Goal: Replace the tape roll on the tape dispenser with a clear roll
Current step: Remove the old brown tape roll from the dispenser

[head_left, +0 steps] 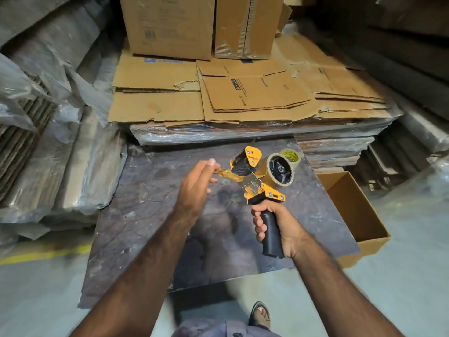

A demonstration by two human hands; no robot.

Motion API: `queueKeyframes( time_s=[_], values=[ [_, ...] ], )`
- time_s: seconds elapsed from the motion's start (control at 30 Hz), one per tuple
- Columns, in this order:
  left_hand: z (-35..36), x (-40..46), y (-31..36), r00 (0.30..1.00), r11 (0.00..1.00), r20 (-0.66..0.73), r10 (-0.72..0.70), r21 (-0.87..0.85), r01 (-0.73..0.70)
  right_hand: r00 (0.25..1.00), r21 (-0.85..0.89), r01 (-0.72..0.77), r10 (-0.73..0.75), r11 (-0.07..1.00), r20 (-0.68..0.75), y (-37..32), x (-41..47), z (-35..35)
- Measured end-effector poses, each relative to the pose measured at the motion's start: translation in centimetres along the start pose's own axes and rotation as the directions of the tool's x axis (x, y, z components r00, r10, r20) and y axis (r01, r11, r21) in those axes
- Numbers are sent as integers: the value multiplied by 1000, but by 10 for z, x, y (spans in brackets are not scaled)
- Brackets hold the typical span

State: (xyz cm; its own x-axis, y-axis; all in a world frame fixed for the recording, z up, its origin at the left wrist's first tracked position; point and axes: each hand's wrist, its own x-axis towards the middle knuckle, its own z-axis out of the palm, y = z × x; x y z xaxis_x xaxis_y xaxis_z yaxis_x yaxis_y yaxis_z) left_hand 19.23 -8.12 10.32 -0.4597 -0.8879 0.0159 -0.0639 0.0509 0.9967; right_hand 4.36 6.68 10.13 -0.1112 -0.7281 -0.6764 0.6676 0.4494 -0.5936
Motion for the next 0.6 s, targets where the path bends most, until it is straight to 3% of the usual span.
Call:
queueKeyframes(
  time_s=[0.27, 0.4, 0.6],
  values=[
    [-3, -7, 7, 961, 957, 162, 225, 149, -249, 1000, -4, 6, -6, 1000, 24, 1, -1, 10],
    [-2, -7, 19, 895, 893, 323, 307, 229, -388, 1000, -3, 8, -8, 1000, -7, -2, -2, 11],
    [18, 12, 19, 900, 814, 149, 410, 386, -434, 999, -19, -7, 6, 1000, -45, -11, -5, 6]
  ],
)
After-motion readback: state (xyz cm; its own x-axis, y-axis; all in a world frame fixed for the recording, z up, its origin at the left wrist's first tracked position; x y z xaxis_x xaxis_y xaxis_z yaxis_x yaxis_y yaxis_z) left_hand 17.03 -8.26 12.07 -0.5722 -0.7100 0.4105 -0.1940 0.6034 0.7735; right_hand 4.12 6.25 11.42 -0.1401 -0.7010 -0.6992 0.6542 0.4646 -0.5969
